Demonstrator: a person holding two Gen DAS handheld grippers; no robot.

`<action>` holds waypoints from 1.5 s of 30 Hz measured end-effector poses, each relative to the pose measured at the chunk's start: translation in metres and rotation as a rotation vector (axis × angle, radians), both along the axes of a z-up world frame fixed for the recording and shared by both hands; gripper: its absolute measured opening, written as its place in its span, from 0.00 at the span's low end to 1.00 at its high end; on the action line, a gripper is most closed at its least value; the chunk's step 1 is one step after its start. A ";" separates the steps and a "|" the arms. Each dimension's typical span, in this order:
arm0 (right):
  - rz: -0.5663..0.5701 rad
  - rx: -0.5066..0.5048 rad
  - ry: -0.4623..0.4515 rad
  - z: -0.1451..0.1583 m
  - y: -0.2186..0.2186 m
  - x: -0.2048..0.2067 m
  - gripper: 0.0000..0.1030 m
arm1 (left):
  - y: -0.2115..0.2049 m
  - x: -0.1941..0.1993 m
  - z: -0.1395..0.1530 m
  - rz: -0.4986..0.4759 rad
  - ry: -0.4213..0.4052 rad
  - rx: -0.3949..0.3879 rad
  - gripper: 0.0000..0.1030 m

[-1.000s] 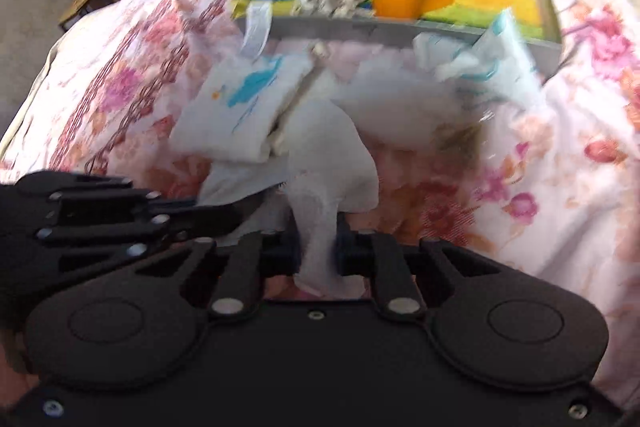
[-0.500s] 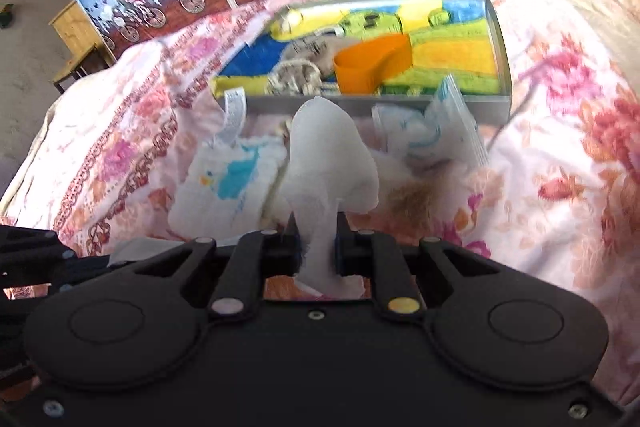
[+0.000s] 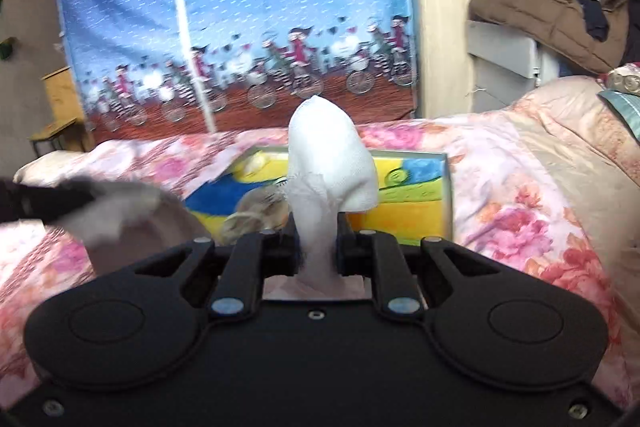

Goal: Organize soft objects
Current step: 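Lift the grey cloth with the left tool while the right tool lifts the tissue toward the tray, then lower both items into the tray and open both tools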

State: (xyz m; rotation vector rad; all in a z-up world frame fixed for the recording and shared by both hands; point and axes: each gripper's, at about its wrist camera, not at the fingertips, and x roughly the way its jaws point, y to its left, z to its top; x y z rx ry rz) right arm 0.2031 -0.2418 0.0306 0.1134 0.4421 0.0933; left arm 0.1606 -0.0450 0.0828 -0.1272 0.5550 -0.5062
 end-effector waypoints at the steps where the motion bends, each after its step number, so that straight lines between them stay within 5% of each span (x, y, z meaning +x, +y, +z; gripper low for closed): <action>1: -0.016 0.004 -0.004 -0.001 -0.003 0.006 0.10 | -0.004 0.009 0.003 0.009 -0.011 0.001 0.00; 10: -0.087 0.019 -0.010 -0.013 -0.030 0.072 0.12 | -0.058 0.119 0.009 0.048 -0.011 0.032 0.01; 16: -0.120 0.059 0.048 -0.035 -0.052 0.111 0.12 | -0.087 0.173 -0.013 0.057 0.026 0.058 0.01; 29: -0.115 0.060 0.162 -0.068 -0.052 0.123 0.16 | -0.095 0.210 -0.071 0.107 0.122 0.121 0.06; 31: -0.114 0.066 0.178 -0.070 -0.050 0.124 0.42 | -0.095 0.213 -0.072 0.114 0.148 0.130 0.14; 37: -0.105 0.033 0.153 -0.064 -0.043 0.118 0.77 | -0.083 0.220 -0.073 0.148 0.241 0.104 0.53; 42: -0.101 -0.014 0.117 -0.048 -0.037 0.104 0.98 | -0.062 0.209 -0.062 0.195 0.232 0.063 0.67; 45: -0.078 -0.029 0.077 -0.035 -0.033 0.087 0.99 | -0.045 0.191 -0.056 0.217 0.183 0.040 0.74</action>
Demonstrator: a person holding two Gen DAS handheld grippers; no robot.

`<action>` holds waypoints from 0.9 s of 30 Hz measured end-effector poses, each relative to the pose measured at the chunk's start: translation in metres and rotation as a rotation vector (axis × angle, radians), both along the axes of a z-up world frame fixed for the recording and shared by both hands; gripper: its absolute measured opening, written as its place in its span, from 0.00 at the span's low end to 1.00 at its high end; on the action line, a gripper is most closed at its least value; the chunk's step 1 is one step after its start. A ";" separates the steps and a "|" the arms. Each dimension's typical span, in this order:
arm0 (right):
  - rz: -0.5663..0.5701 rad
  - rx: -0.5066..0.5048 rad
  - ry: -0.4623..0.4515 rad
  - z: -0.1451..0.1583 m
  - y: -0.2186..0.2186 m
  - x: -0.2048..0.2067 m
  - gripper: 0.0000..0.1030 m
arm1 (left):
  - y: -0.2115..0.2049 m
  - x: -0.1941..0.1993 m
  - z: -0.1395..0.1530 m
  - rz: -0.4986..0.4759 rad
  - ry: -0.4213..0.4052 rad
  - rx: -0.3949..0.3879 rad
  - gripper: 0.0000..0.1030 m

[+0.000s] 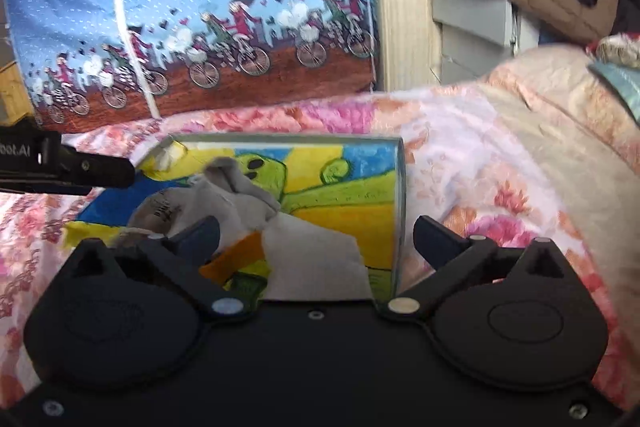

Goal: Organize soft objects
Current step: 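Lower both items into the tray and open both tools, then withdraw both tools from the tray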

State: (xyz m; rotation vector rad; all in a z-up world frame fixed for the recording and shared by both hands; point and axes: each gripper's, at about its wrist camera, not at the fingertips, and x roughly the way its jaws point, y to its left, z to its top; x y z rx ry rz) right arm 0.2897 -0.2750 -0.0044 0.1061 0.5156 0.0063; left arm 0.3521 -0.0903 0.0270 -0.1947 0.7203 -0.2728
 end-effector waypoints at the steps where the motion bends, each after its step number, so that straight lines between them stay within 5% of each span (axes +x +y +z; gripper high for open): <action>1: 0.008 -0.001 -0.011 0.004 0.001 -0.006 0.99 | 0.005 -0.006 0.001 0.007 -0.014 -0.004 0.74; 15: -0.015 0.103 -0.188 0.062 0.027 -0.101 1.00 | 0.053 -0.121 0.037 0.115 -0.234 -0.027 0.98; 27: 0.013 0.055 -0.191 0.065 0.073 -0.180 1.00 | 0.096 -0.219 0.056 0.118 -0.283 0.021 0.99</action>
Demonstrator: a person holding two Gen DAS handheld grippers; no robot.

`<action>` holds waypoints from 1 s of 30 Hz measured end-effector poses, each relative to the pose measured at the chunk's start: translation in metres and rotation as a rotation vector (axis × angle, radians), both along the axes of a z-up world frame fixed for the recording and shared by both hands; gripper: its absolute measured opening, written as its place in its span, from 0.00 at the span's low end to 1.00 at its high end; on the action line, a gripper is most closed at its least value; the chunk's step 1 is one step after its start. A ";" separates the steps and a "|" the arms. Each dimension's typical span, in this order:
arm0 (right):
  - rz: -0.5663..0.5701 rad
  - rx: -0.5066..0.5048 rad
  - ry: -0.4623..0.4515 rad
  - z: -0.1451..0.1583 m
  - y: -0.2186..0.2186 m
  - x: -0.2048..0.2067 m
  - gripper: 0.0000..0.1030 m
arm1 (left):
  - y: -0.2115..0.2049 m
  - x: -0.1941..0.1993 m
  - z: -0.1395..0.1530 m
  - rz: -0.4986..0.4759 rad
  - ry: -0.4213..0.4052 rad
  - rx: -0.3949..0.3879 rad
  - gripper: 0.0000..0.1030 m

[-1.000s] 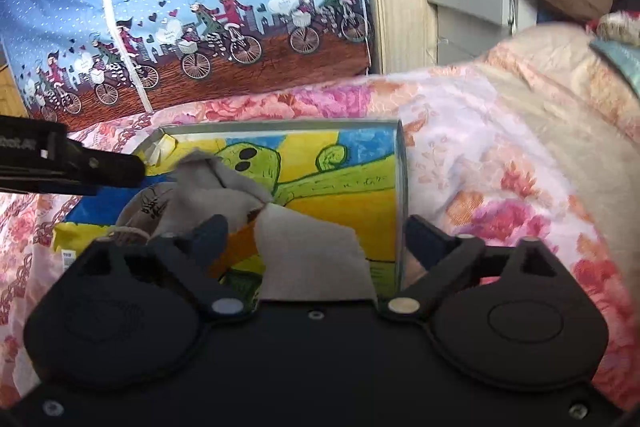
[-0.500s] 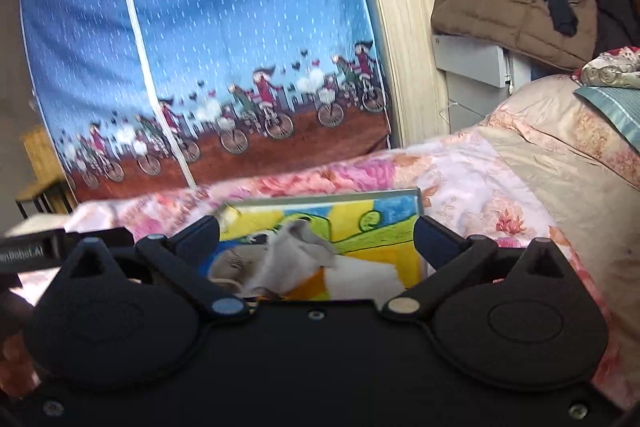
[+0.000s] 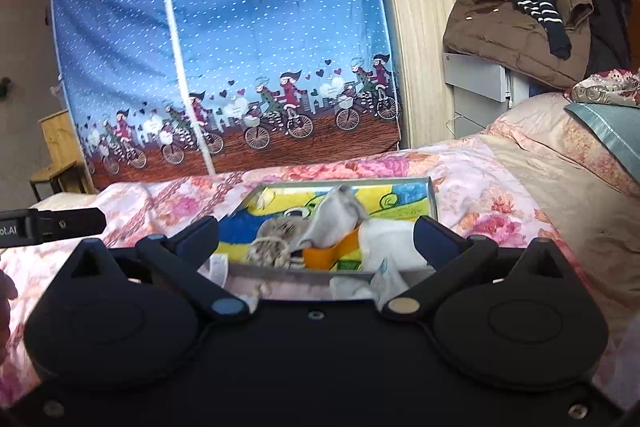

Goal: Organize soft objects
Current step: 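Withdraw both tools from the tray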

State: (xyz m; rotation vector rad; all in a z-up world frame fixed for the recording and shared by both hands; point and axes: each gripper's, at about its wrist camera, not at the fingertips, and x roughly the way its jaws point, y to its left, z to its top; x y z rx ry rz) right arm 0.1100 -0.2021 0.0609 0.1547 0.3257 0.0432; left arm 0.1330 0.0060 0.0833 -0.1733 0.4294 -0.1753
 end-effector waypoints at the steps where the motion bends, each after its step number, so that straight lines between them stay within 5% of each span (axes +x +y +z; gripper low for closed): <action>1: -0.001 0.001 0.006 -0.001 0.003 -0.006 1.00 | 0.003 -0.007 0.000 -0.005 -0.001 0.012 0.99; 13: -0.087 0.052 0.133 -0.020 0.017 -0.042 1.00 | 0.023 -0.069 -0.023 -0.023 0.006 0.097 0.99; 23: -0.127 -0.053 0.279 -0.040 0.031 -0.024 1.00 | 0.014 -0.065 -0.059 -0.044 0.118 0.209 0.99; 30: -0.117 -0.063 0.315 -0.047 0.036 -0.026 1.00 | 0.016 -0.063 -0.062 -0.045 0.153 0.195 0.99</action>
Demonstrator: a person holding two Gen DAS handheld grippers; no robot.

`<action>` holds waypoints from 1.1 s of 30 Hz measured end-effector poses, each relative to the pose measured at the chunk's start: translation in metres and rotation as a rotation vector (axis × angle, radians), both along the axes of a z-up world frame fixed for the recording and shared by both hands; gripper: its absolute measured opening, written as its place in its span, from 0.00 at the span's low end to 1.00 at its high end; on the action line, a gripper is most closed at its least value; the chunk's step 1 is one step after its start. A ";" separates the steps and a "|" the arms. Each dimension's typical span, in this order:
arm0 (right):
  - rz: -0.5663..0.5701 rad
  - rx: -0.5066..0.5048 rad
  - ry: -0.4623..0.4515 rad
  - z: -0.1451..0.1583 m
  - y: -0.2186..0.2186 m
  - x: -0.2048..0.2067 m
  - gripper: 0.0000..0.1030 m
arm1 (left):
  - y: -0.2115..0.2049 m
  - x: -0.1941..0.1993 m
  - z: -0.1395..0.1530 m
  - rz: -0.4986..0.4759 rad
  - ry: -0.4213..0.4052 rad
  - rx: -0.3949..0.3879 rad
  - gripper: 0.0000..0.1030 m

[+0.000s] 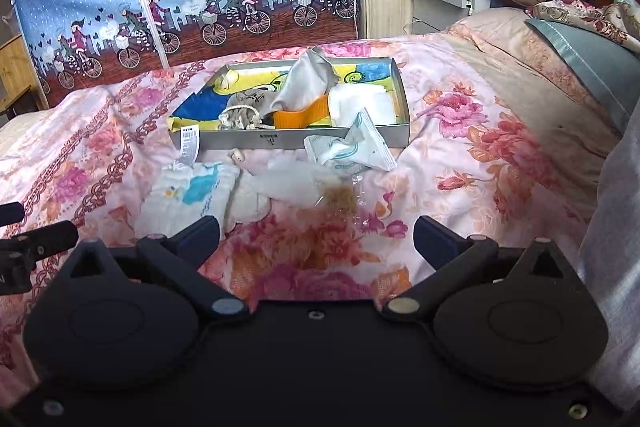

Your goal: Organize soft objects

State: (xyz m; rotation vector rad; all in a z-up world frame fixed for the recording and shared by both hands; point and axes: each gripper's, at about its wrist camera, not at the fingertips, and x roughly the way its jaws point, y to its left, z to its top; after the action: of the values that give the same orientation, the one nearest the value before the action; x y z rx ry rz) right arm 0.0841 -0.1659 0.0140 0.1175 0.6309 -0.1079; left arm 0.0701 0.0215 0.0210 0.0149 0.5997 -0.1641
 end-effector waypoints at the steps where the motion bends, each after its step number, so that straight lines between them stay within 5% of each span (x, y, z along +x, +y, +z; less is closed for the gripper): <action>1: 0.003 -0.002 0.000 -0.001 0.001 -0.001 1.00 | 0.000 0.000 0.000 0.000 0.002 0.001 0.99; 14: 0.032 -0.020 0.026 -0.002 0.008 -0.001 1.00 | -0.011 -0.002 -0.002 -0.025 0.008 0.046 0.99; 33: 0.050 -0.033 0.049 -0.005 0.012 0.000 1.00 | -0.004 0.005 -0.006 0.022 0.058 0.010 0.99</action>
State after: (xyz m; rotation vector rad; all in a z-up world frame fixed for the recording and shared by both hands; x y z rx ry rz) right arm 0.0837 -0.1540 0.0086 0.0671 0.6806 -0.0737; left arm 0.0753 0.0180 0.0150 0.0130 0.6582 -0.1411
